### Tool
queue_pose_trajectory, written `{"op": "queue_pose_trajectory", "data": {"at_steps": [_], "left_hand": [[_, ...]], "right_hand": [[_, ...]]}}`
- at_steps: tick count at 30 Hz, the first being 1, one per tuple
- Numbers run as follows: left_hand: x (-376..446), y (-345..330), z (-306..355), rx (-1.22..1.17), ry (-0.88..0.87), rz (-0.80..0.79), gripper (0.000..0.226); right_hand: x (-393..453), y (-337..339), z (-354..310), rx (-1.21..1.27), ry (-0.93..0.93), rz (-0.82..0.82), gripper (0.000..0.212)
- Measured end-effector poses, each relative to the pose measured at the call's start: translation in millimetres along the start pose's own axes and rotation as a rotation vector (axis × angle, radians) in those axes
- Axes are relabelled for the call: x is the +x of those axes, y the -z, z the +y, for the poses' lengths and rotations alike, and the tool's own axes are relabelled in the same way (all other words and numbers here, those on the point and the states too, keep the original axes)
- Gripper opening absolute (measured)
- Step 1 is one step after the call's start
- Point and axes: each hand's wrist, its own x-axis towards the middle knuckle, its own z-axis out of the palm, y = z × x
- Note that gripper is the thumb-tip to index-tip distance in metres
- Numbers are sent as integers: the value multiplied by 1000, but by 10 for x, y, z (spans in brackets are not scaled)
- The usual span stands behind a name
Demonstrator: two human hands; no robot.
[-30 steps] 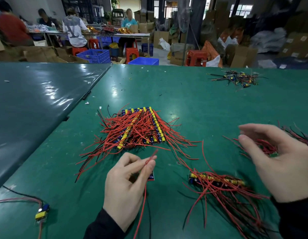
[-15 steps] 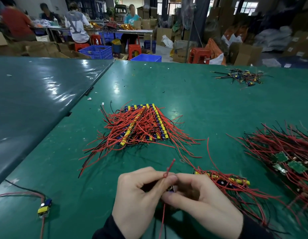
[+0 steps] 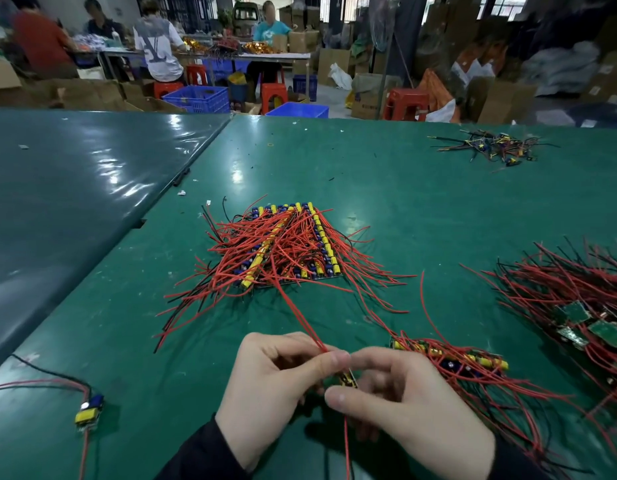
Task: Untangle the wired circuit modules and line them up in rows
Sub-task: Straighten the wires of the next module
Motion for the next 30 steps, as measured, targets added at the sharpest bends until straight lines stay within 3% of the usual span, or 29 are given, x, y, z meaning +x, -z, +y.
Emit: {"op": "queue_pose_trajectory", "data": {"at_steps": [2, 5, 8, 13, 17, 23, 30], "left_hand": [[-4, 0, 6, 26, -5, -7, 15], [5, 25, -7, 8, 22, 18, 22], [1, 48, 5, -46, 108, 22, 29], [8, 90, 48, -271, 269, -111, 29], [-13, 144, 48, -432, 332, -250, 46], [-24, 102, 29, -483, 260, -282, 48], [-45, 72, -19, -413, 226, -248, 47]], "right_hand": [[-2, 10, 12, -58, 31, 64, 25], [-17, 1, -27, -6, 58, -23, 8], [-48, -26, -62, 64, 55, -140, 12], [-37, 3, -113, 293, -71, -368, 31], [-47, 55, -168, 390, -75, -532, 17], [-41, 25, -145, 402, -57, -516, 25], [-18, 33, -153, 389, -89, -543, 21]]}}
